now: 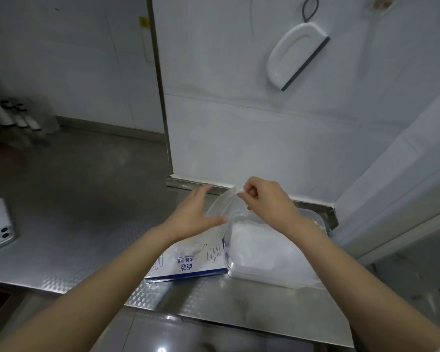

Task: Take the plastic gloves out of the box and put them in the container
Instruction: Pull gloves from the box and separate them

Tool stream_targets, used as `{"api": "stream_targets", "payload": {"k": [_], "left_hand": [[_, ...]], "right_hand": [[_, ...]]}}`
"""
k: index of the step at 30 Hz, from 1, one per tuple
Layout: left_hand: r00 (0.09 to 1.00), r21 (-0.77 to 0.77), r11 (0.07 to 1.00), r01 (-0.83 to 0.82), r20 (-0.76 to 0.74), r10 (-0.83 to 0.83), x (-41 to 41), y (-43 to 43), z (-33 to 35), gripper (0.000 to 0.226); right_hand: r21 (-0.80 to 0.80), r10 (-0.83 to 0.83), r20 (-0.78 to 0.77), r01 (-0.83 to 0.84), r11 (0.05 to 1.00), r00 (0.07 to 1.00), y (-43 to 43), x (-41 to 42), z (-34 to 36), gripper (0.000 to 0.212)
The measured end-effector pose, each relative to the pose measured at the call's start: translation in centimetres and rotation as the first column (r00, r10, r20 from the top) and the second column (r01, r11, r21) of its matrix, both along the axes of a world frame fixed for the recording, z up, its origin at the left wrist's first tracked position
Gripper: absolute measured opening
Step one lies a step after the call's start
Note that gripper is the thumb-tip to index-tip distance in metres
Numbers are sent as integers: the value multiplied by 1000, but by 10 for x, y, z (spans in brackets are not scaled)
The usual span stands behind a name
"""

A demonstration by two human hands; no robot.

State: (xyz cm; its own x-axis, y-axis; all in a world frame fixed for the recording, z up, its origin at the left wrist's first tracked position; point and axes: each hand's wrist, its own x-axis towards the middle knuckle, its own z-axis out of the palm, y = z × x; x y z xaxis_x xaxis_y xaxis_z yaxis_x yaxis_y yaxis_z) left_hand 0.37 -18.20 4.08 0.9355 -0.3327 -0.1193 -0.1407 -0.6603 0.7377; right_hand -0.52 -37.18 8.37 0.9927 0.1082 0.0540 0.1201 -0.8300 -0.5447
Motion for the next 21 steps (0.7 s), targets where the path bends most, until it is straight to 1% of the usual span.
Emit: {"api": "stream_targets", "payload": {"k": [1, 2, 4, 5, 6, 7, 8, 9, 10, 11, 12, 13, 14, 17, 18, 21], "left_hand": [[1000, -12, 1000, 11, 17, -11, 1, -9, 8, 84], [999, -15, 1000, 16, 41, -15, 2, -18, 14, 70], [991, -26, 1000, 10, 134, -6, 3, -31, 23, 23], [986, -60, 998, -9, 165, 19, 5, -34, 26, 15], [986, -102, 994, -33, 162, 49, 5, -36, 28, 20], [989, -180, 982, -53, 124, 76, 6, -38, 29, 20], [994, -282, 957, -73, 60, 94, 5, -39, 30, 13], [996, -389, 917, -88, -9, 92, 4, -40, 32, 3], [994, -479, 872, -103, -69, 80, 1, -42, 35, 5], [991, -546, 830, -115, -122, 57, 0, -44, 34, 8], [987, -584, 803, -117, -156, 30, -2, -46, 34, 6], [985, -606, 788, -109, -171, 5, -2, -47, 33, 3], [983, -617, 780, -103, -181, -14, -3, -48, 34, 3], [980, -562, 817, -127, -199, 16, -3, -44, 30, 6], [977, -525, 838, -150, -208, 44, -2, -40, 27, 8], [967, -391, 901, -186, -236, 97, 0, -27, 14, 16]], "right_hand": [[17, 22, -1, -22, 1000, 1000, 1, -1, 3, 18], [60, 35, 3, -35, 998, 999, 2, -3, 6, 16], [236, 8, 22, -13, 972, 1000, 2, -5, 10, 7], [327, -35, 34, 22, 945, 999, 1, -6, 8, 9], [407, -89, 27, 70, 911, 996, -2, -8, 8, 24], [477, -134, -14, 125, 870, 991, -5, -9, 2, 42], [517, -157, -91, 181, 837, 983, -8, -12, -3, 59], [540, -149, -188, 229, 810, 971, -9, -16, -8, 69], [567, -105, -270, 246, 786, 957, -10, -19, -13, 69], [606, -33, -320, 231, 761, 947, -11, -23, -19, 57], [644, 41, -347, 206, 737, 937, -10, -26, -22, 42], [678, 97, -353, 182, 712, 931, -10, -28, -24, 32], [713, 126, -351, 177, 679, 928, -11, -29, -27, 27], [815, 68, -341, 259, 519, 938, -17, -27, -30, 5], [825, 37, -336, 275, 494, 941, -21, -26, -29, 6], [782, -38, -337, 302, 545, 941, -34, -24, -29, 17]]}}
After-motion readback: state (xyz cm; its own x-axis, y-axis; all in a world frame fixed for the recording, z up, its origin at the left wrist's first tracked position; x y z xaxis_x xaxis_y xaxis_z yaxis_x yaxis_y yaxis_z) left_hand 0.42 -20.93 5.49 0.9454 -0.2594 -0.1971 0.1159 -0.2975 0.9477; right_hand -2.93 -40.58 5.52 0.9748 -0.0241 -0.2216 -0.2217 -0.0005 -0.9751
